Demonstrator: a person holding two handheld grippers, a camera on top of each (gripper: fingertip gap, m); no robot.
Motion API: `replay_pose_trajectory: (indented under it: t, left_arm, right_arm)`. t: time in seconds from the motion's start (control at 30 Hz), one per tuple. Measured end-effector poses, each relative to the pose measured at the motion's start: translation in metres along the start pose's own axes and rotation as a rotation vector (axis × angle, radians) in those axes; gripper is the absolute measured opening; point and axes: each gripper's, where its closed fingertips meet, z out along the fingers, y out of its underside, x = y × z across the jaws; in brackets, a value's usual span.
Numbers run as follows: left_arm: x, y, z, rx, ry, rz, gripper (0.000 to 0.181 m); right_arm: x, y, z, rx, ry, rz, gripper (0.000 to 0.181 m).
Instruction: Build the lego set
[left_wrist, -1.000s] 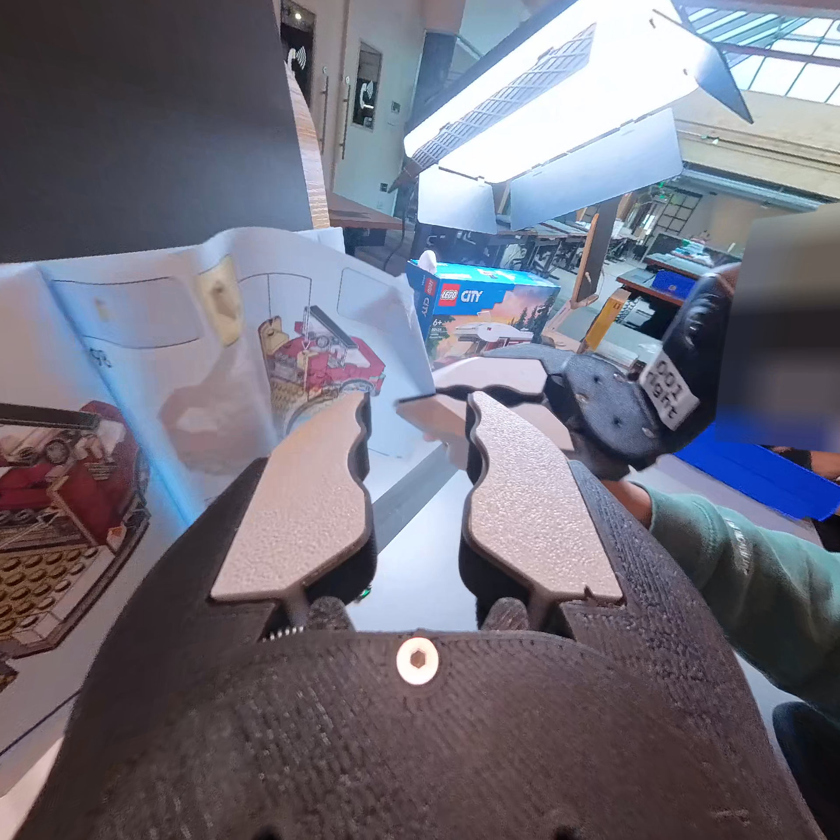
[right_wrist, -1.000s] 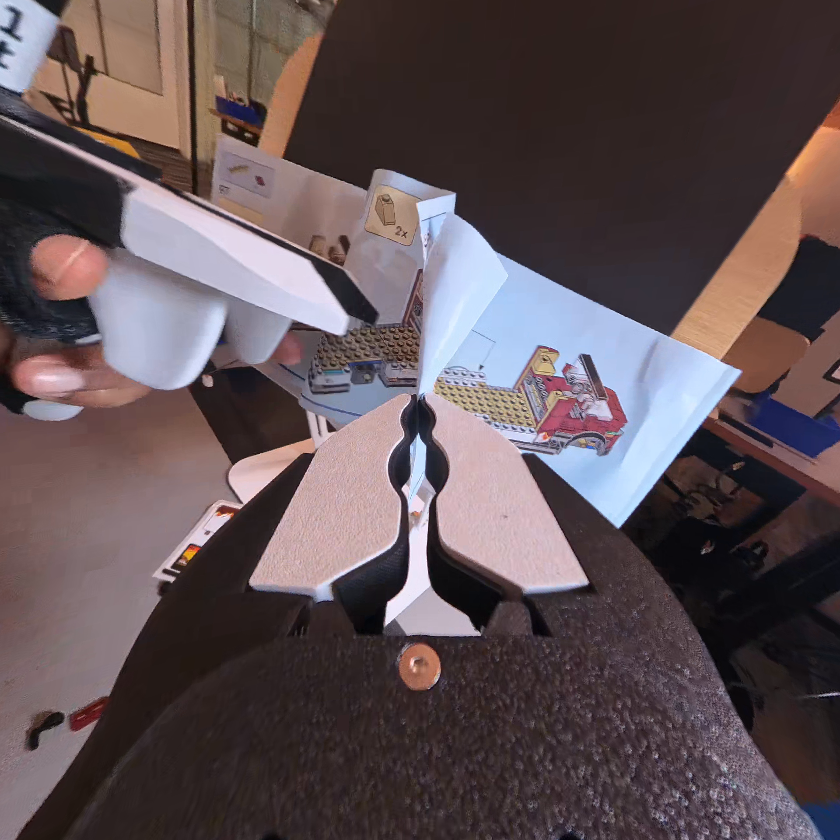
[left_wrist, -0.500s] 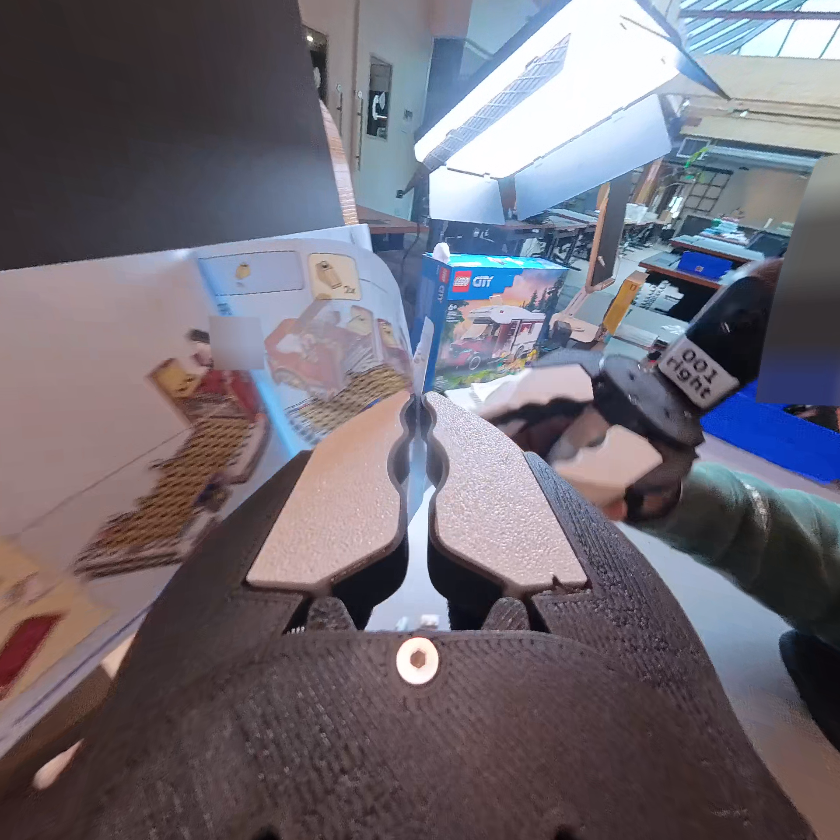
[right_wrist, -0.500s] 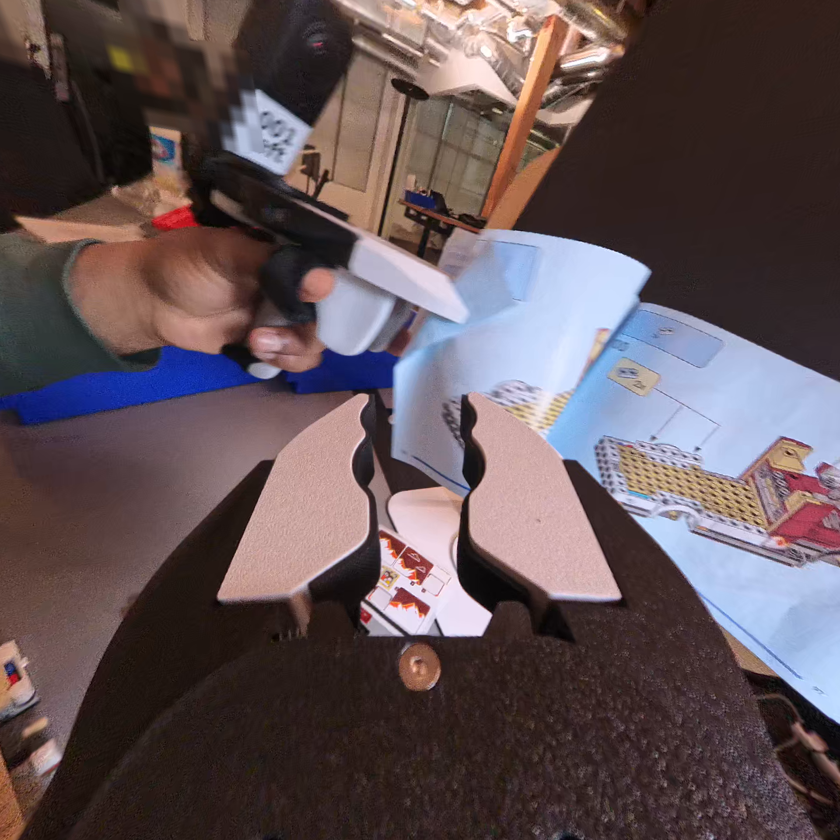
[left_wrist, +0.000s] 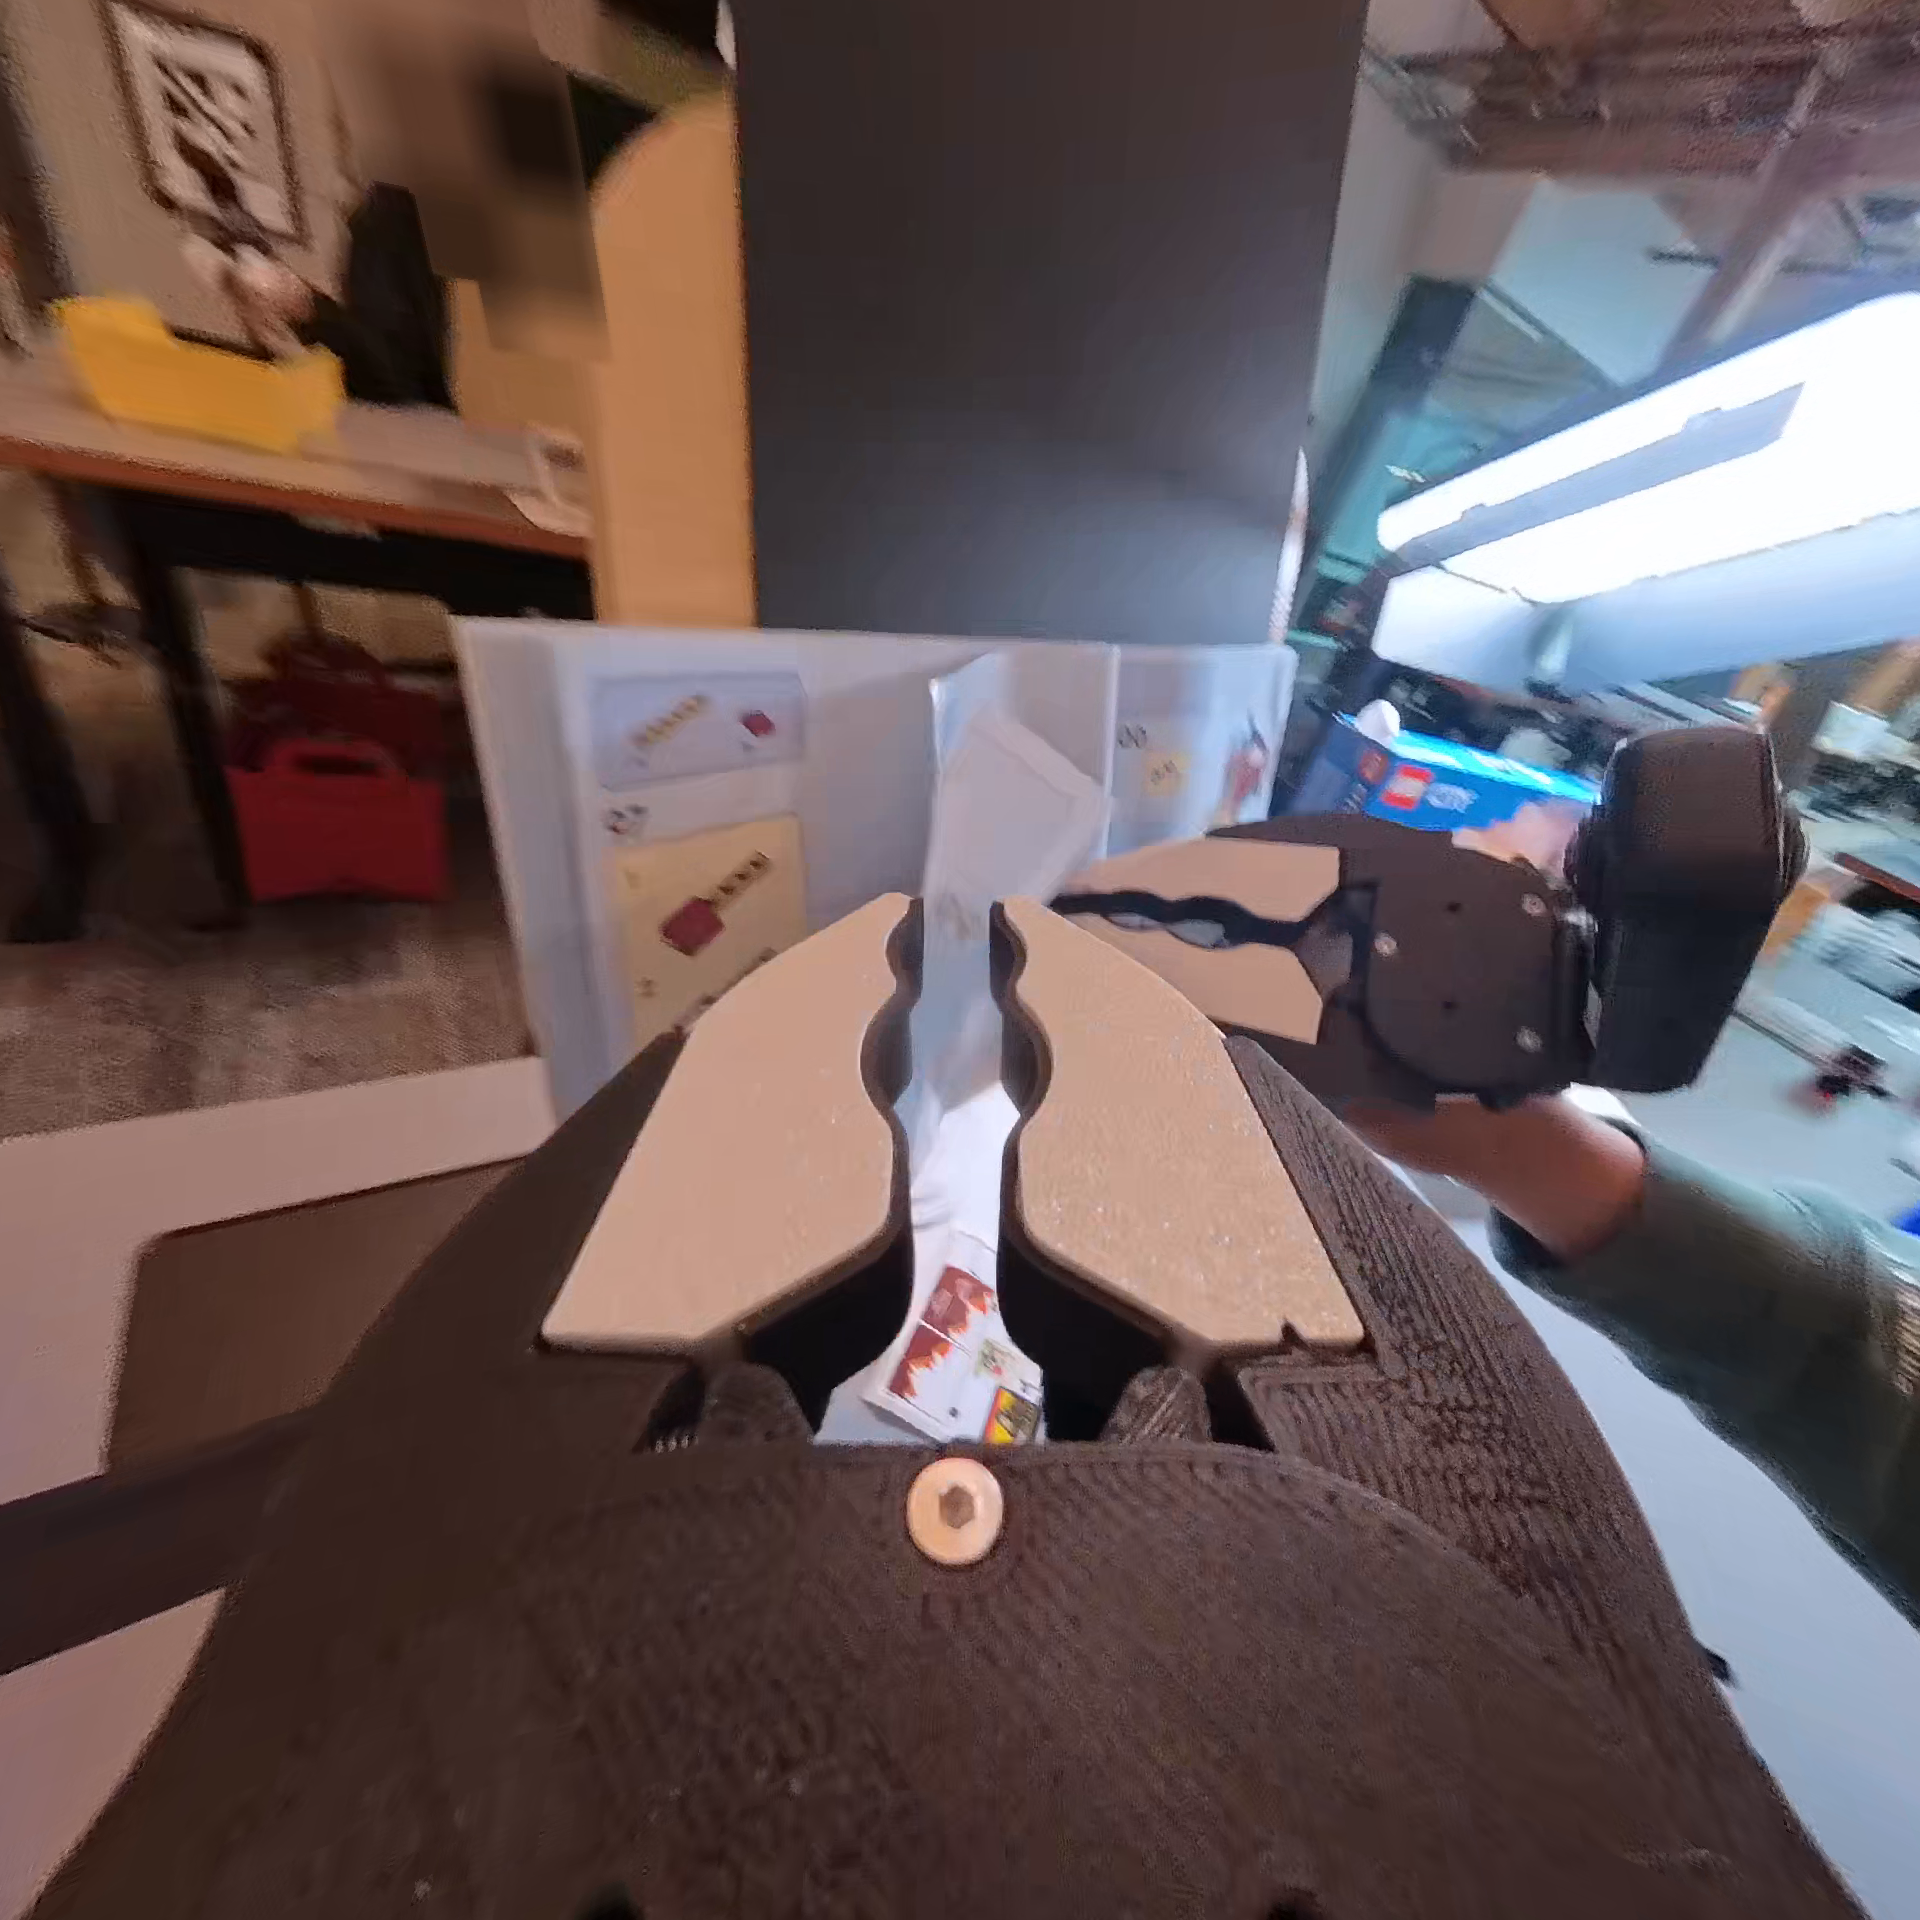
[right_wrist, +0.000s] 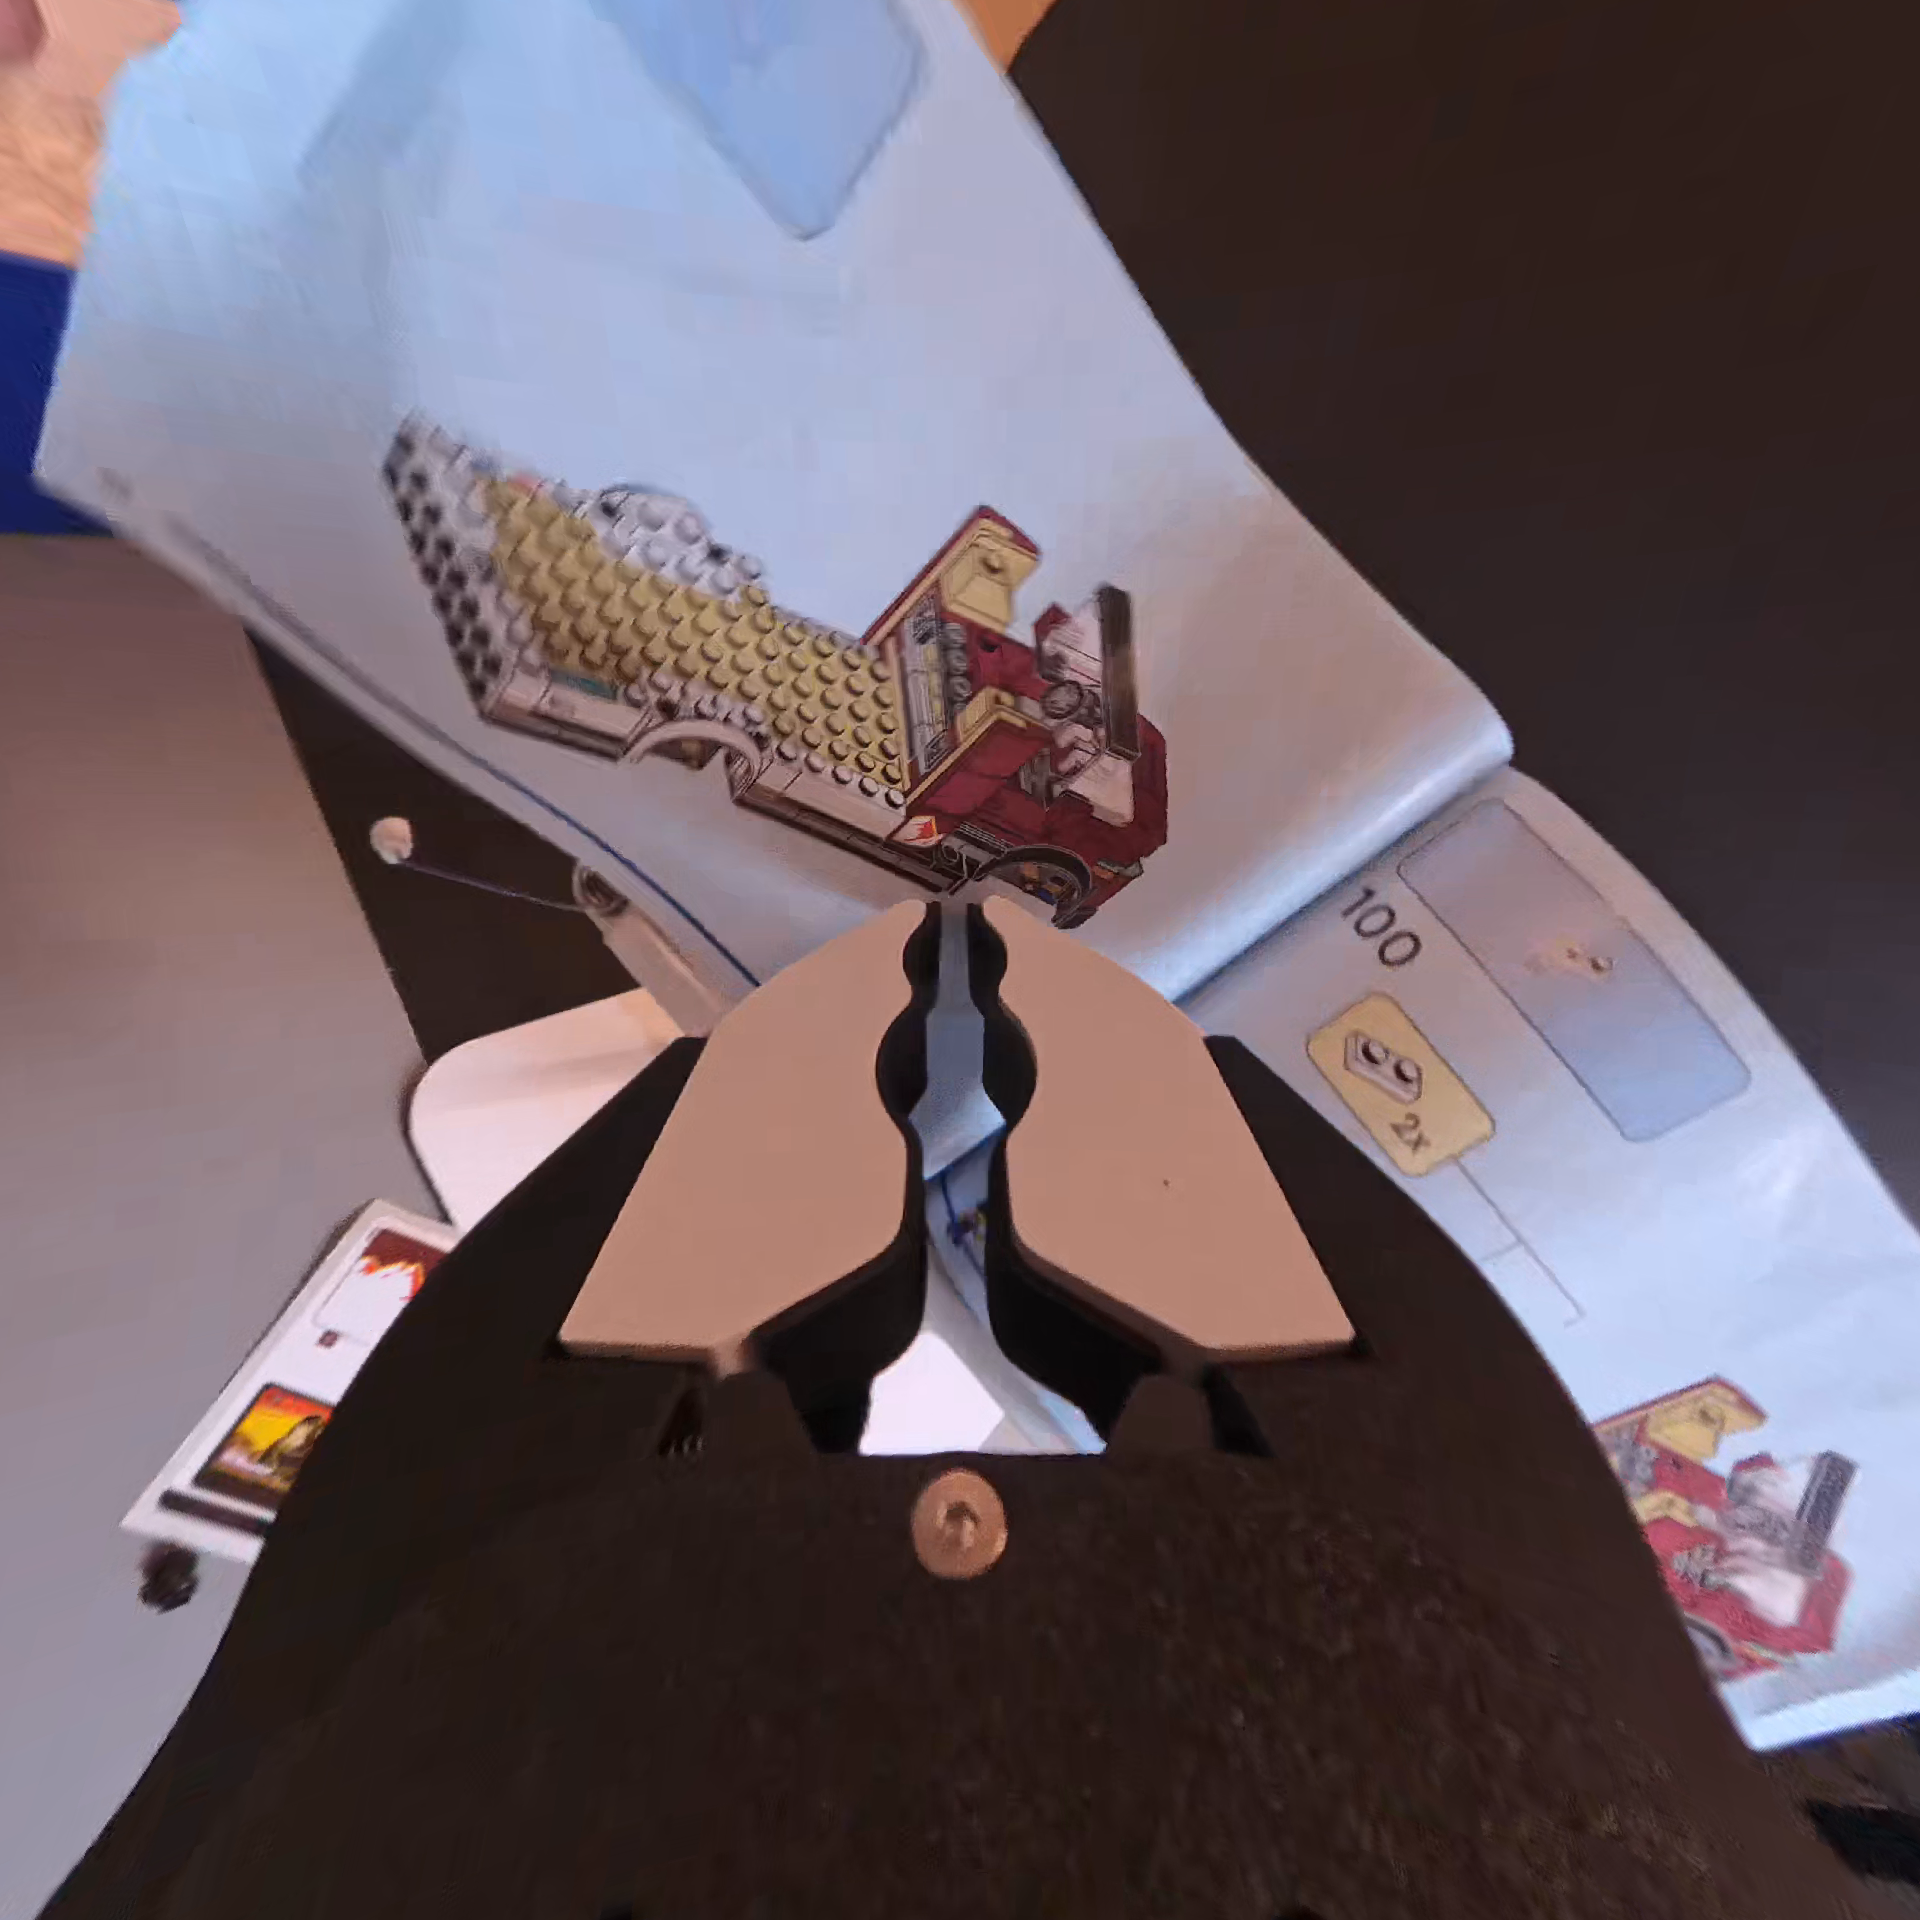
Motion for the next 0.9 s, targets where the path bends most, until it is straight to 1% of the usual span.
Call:
replay_pose_trajectory:
  t: [0.07,0.1,0.17,0.27,0.33,0.4,0.43,0.47,0.5,0.57,0.67,0.77,0.8,0.83,0.9]
  left_arm:
    - [0.001,-0.008,-0.009,0.054,-0.038,0.041,0.012]
    - [0.005,-0.007,-0.011,0.055,-0.041,0.062,0.011]
    - [0.013,0.005,-0.006,0.012,-0.045,0.116,0.013]
    - [0.015,0.031,0.016,-0.074,-0.049,0.15,0.017]
    - [0.001,0.049,0.037,-0.127,-0.081,0.145,0.017]
    - [-0.021,0.058,0.053,-0.149,-0.149,0.136,0.015]
    - [-0.03,0.061,0.058,-0.163,-0.174,0.136,0.01]
    - [-0.034,0.061,0.06,-0.15,-0.179,0.141,0.0]
    - [-0.035,0.059,0.062,-0.133,-0.174,0.116,0.0]
    - [-0.036,0.057,0.063,-0.122,-0.175,0.088,0.0]
    - [-0.038,0.057,0.064,-0.107,-0.191,0.096,0.0]
    - [-0.038,0.058,0.066,-0.095,-0.196,0.094,0.0]
    - [-0.038,0.058,0.066,-0.09,-0.199,0.09,0.0]
    - [-0.038,0.058,0.066,-0.087,-0.203,0.092,0.0]
    - [-0.039,0.057,0.066,-0.083,-0.218,0.106,0.0]
  right_arm:
    - [0.001,-0.006,0.005,-0.01,0.046,-0.037,0.003]
    - [0.002,-0.007,0.007,-0.019,0.073,-0.046,0.002]
    - [0.004,-0.008,0.012,-0.034,0.105,-0.039,0.001]
    - [0.004,-0.009,0.014,-0.033,0.121,-0.013,0.002]
    - [0.002,-0.009,0.014,-0.027,0.125,-0.024,0.003]
    - [-0.001,-0.009,0.013,-0.024,0.1,-0.031,0.009]
    - [-0.004,-0.01,0.011,-0.014,0.074,-0.024,0.012]
    - [-0.004,-0.009,0.007,-0.001,0.054,-0.013,0.013]
    - [-0.003,-0.007,0.001,0.013,0.043,-0.003,0.014]
    - [0.001,0.005,-0.012,0.042,0.04,0.02,0.014]
    - [0.008,0.035,-0.031,0.055,0.051,0.049,0.013]
    - [0.02,0.072,-0.039,-0.013,0.108,0.039,0.007]
    - [0.026,0.078,-0.043,-0.019,0.131,0.016,0.004]
    - [0.033,0.082,-0.045,-0.031,0.162,-0.015,0.004]
    - [0.051,0.085,-0.048,-0.068,0.221,-0.058,0.009]
